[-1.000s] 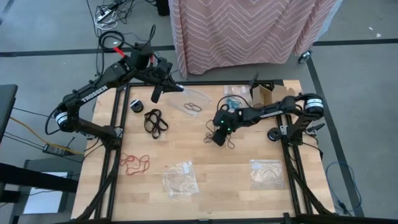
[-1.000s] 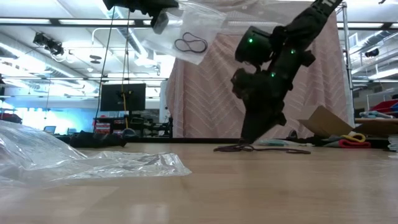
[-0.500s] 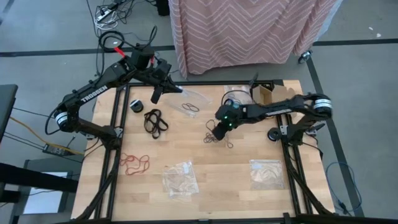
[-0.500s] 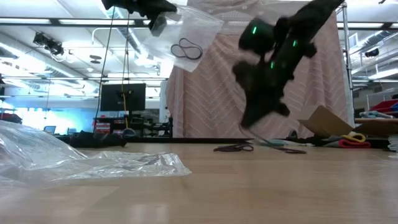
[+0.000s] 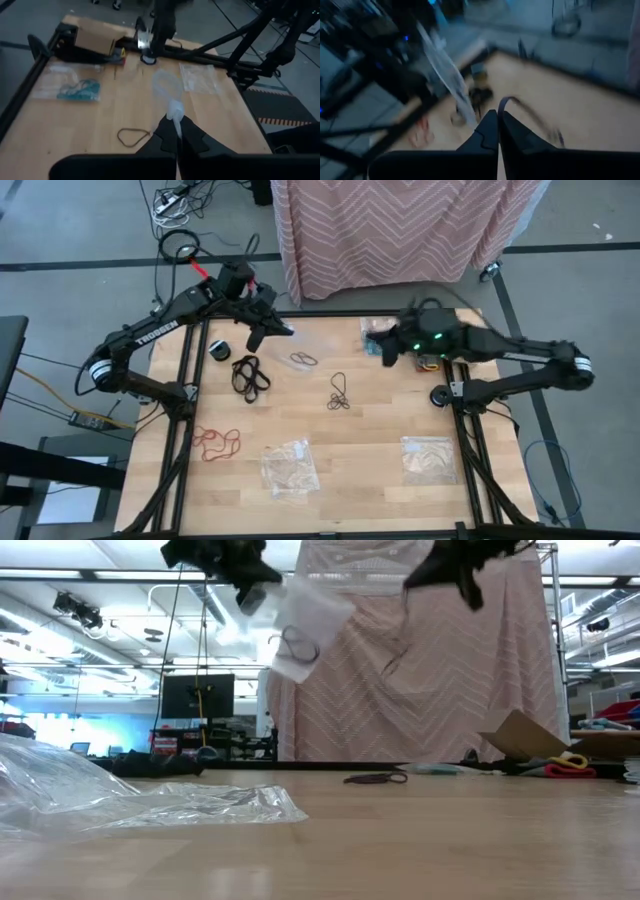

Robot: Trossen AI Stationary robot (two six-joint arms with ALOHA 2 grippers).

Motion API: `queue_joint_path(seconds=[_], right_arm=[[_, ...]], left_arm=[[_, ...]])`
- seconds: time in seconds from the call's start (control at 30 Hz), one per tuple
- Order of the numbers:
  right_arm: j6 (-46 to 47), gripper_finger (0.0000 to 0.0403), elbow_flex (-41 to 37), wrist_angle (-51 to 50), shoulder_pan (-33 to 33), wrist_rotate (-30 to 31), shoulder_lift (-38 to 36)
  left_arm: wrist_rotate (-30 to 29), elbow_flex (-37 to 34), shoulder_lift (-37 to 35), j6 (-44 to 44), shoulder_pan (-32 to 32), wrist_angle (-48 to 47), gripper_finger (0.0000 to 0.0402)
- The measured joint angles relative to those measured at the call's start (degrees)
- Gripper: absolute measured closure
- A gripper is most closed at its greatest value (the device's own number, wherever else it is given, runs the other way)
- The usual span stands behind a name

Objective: Sort rubber bands
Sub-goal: Put the black rubber band into the bottom center transparent zip bag

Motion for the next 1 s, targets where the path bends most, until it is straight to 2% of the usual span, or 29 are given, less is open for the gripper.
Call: queue_joint_path(seconds=[0.13, 0.3, 0.57, 0.7, 1.0], right_arm=[[-5.10, 0.0403, 6.18, 0.00, -0.74, 1.26, -1.21], [-11.44, 0.0403, 15.15, -0.78, -0.88, 0.98, 2.17], [-15.86, 0.0403, 24.58, -2.16, -0.88, -3.98, 11.32], [-16.33, 0.0403, 26.75, -2.16, -0.77, -6.56, 15.24], [-18.20, 0.0403, 31.46, -1.79, 0.35, -8.95, 19.74]], left_arm=[[0.00, -5.46, 0.02, -1.90, -0.05, 5.58, 0.0402], [1.94, -11.35, 0.07, -7.09, -0.12, 15.72, 0.0402], [2.49, -13.35, 0.09, -12.96, -2.64, 27.79, 0.0402], [1.94, -13.35, 0.09, -14.26, -3.39, 29.64, 0.0402], [1.24, -13.35, 0.09, -13.91, -3.51, 26.19, 0.0402]])
